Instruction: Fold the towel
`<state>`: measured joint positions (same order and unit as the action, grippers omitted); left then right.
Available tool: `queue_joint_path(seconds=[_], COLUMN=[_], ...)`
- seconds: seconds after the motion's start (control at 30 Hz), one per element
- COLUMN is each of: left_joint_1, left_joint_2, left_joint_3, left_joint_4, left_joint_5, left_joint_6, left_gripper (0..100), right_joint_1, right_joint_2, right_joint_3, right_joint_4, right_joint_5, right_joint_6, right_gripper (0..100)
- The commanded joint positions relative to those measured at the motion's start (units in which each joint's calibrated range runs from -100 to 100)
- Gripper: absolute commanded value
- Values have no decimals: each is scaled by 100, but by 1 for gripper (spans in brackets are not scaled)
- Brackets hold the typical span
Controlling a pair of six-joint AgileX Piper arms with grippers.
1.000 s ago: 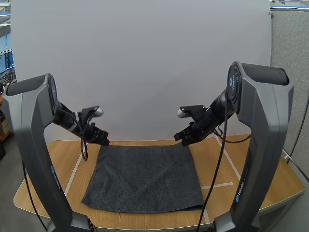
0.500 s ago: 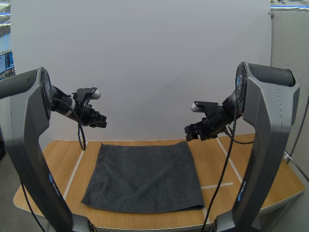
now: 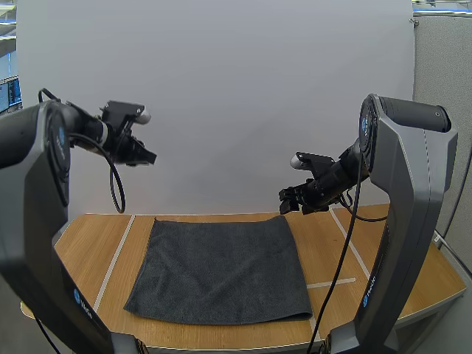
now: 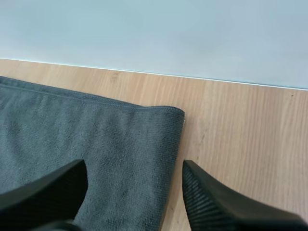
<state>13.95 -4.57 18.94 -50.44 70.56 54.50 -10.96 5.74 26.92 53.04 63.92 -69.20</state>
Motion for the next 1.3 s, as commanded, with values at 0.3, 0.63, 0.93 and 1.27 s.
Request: queue_joint_path(seconds=[0.3, 0.63, 0.93, 1.27], left_joint_1=[-731, -725, -725, -725], left_joint_2=[-1919, -3426, -4188, -4590], left_joint_3=[3, 3, 3, 3], left_joint_4=[0, 0, -72, 375], left_joint_5=[-2738, -2738, -2506, 1630], left_joint_6=[20, 20, -132, -981], left_gripper=[34, 34, 34, 34], right_joint_1=[-18, -18, -18, -18], right_joint_2=[-86, 196, 1194, 2163], right_joint_3=[-58, -247, -1357, -2287], right_joint_4=[-526, -211, -150, -152], right_joint_5=[263, 214, 836, 1565], right_joint_6=[-7, -50, -41, -153], right_gripper=[94, 94, 94, 93])
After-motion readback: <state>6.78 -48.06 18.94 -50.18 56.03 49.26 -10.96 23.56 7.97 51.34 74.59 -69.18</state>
